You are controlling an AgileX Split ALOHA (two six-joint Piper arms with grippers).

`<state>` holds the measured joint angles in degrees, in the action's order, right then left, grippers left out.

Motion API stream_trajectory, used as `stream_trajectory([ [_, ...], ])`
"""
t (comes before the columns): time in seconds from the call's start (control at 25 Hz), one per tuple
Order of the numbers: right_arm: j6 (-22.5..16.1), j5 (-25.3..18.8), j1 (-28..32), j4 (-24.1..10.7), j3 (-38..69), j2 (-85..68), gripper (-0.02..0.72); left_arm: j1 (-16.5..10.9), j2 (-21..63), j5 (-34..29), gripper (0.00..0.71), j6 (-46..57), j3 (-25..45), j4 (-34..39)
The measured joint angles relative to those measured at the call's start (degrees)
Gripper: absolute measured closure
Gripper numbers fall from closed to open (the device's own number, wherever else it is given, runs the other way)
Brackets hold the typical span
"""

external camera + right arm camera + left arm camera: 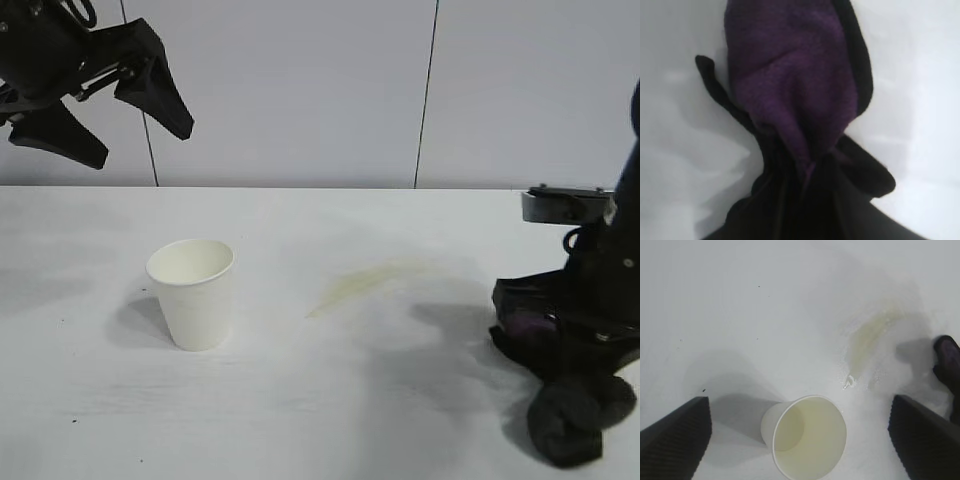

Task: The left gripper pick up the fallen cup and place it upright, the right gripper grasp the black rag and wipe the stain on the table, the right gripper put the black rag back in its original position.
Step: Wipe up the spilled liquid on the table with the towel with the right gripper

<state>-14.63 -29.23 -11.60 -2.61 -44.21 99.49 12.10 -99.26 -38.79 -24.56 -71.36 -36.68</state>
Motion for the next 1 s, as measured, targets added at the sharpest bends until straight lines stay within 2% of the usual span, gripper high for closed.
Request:
stream_trajectory([
  [0.12,-1.3,2.4,0.0,0.4,3.6,-2.0,0.589,0.0,0.0,0.0,0.016,0.0,0.0,0.0],
  [0.24,-1.8,6.1,0.0,2.6,3.8,-1.9,0.589,0.0,0.0,0.0,0.016,0.0,0.0,0.0],
  [0.36,-1.6,7.0,-0.7,4.5,1.9,-0.8,0.589,0.0,0.0,0.0,0.016,0.0,0.0,0.0],
  [0.52,-1.6,7.7,-5.3,5.1,-1.5,2.5,0.589,0.0,0.0,0.0,0.016,0.0,0.0,0.0],
  [0.72,-1.8,7.0,-10.5,5.1,-9.4,9.6,0.589,0.0,0.0,0.0,0.016,0.0,0.0,0.0],
  [1.0,-1.8,3.3,-11.3,6.1,-27.4,19.5,0.589,0.0,0.0,0.0,0.016,0.0,0.0,0.0],
])
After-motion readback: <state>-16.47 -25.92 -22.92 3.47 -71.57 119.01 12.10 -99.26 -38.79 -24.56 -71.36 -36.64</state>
